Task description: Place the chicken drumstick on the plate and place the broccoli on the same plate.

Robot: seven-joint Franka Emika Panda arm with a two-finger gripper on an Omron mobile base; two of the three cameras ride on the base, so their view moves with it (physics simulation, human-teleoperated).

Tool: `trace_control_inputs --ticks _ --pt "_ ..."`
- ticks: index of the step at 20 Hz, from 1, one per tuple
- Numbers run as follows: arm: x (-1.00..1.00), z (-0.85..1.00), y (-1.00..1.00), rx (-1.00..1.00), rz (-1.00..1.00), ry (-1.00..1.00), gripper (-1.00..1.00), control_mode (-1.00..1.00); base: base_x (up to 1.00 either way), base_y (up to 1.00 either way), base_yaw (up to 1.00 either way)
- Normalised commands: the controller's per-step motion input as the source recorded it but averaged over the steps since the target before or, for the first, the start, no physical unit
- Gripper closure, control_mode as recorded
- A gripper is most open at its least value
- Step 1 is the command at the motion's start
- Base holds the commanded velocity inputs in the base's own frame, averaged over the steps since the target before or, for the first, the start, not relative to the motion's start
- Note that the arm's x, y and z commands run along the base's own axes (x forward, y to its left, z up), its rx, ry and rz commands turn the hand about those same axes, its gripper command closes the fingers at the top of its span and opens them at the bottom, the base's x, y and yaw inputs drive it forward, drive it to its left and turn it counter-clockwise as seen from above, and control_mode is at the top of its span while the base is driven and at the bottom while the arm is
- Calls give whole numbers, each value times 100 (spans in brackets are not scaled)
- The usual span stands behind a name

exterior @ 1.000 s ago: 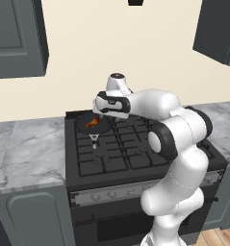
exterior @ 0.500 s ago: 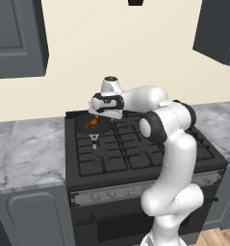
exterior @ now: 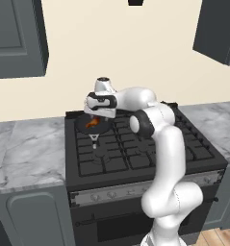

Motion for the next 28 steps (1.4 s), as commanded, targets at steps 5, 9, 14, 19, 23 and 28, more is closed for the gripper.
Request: trace_control_inputs --ticks 5,9,14,19,23,28 --pt "46 -28 17 -5 -4 3 -100 -100 0 0 0" --pt "29 -31 9 -4 -4 1 -100 -100 0 0 0" --pt "10 -37 0 0 -3 0 -100 -100 0 0 0" --pt "0 -48 -3 0 -5 0 -100 -100 0 0 0" --pt "0 -55 -3 0 -7 0 100 -100 0 0 0" --pt "-13 -62 -28 4 -9 -3 100 -100 0 0 0"
